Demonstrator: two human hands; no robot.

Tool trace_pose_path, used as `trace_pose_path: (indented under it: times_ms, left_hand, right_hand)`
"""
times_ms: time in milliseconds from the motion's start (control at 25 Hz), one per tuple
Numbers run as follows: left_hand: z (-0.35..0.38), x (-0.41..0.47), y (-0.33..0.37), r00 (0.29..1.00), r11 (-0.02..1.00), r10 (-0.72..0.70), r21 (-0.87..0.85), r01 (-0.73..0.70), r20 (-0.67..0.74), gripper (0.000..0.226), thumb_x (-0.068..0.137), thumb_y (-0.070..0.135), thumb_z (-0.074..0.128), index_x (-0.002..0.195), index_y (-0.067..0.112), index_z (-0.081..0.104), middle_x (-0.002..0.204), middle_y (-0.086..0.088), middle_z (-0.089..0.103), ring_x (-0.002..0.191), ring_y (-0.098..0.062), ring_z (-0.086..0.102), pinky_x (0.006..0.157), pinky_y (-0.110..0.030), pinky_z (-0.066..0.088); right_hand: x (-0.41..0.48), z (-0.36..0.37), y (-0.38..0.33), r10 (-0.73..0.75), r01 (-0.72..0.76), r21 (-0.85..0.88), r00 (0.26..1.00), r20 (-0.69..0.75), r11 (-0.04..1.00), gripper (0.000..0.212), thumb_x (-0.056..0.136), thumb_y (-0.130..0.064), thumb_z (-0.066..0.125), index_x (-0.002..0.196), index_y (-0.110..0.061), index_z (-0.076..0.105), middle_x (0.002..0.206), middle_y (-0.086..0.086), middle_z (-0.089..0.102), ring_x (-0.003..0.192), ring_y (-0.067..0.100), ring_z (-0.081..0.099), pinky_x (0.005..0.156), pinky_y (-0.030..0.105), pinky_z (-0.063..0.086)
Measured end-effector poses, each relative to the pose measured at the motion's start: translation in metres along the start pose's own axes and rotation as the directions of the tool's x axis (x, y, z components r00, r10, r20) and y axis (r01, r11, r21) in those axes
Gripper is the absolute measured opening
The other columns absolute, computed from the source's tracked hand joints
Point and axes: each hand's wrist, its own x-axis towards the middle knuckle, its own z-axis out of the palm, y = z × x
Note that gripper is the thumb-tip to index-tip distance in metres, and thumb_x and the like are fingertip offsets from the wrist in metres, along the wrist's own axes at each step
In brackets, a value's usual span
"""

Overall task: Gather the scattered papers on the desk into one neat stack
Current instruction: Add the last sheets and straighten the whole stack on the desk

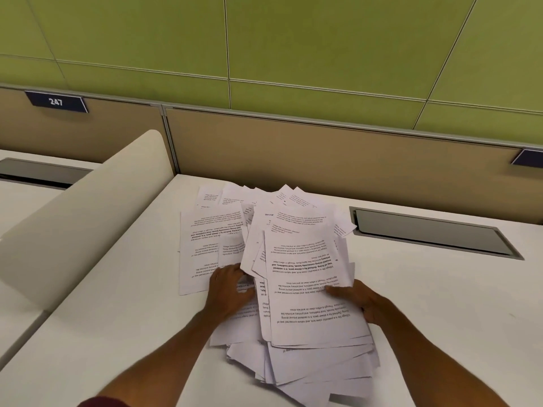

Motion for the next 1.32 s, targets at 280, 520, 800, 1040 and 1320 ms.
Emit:
trace_pose_path:
  times_ms: [280,520,800,1040,1320]
  left_hand:
    - [-0.004,0.002,0.011,0.996,0.989,-0.008,-0.148,-0.006,-0.094,0.074,0.056,0.07,0.069,0.108,0.018,0.07,0.108,-0.001,0.071,0.1,-0.025,0.066,0.083,-0.035,0.049]
    - [-0.027,0.021,0.021,0.857,0.42,-0.488,-0.816,0.396,0.165,0.092,0.052,0.036,0.091,0.13,0.014,0.049,0.121,-0.018,0.065,0.096,-0.031,0.069,0.076,-0.039,0.056]
    - [-0.008,0.021,0.054,0.723,0.099,-0.134,-0.717,0.69,0.678,0.048,0.089,0.049,0.058,0.117,0.012,0.07,0.118,-0.021,0.068,0.108,-0.038,0.066,0.082,-0.044,0.057]
    - [0.03,0.006,0.084,0.674,0.223,-0.259,-0.636,0.739,0.692,0.065,0.065,0.007,0.084,0.125,-0.001,0.06,0.114,-0.026,0.068,0.105,-0.041,0.066,0.096,-0.058,0.048]
    - [0.002,0.039,0.143,0.922,0.46,-0.272,-0.804,0.377,0.277,0.05,0.075,-0.011,0.073,0.119,0.01,0.061,0.113,-0.011,0.07,0.082,-0.018,0.073,0.065,-0.034,0.06]
  right_hand:
    - [-0.012,-0.004,0.013,-0.151,0.152,0.05,0.988,-0.036,0.987,0.055,0.074,-0.002,0.079,0.125,-0.002,0.056,0.115,0.022,0.07,0.104,0.04,0.068,0.085,0.054,0.057]
    - [-0.028,-0.03,0.004,-0.248,0.244,0.137,0.969,0.012,0.96,0.056,0.076,-0.006,0.075,0.128,-0.007,0.054,0.118,0.021,0.069,0.106,0.04,0.068,0.08,0.048,0.059]
    - [-0.041,-0.055,-0.001,-0.148,0.129,0.151,0.981,0.126,0.98,0.06,0.078,-0.008,0.074,0.134,-0.005,0.051,0.124,0.024,0.065,0.11,0.044,0.065,0.081,0.049,0.058]
    - [-0.044,-0.061,0.013,-0.015,0.014,0.009,0.993,0.114,1.0,0.055,0.08,-0.007,0.076,0.131,-0.004,0.054,0.125,0.025,0.064,0.113,0.048,0.061,0.097,0.062,0.048]
    - [-0.049,-0.068,-0.039,-0.402,0.395,-0.086,0.911,-0.089,0.915,0.046,0.08,-0.005,0.075,0.123,-0.007,0.06,0.119,0.017,0.07,0.099,0.03,0.072,0.088,0.054,0.057]
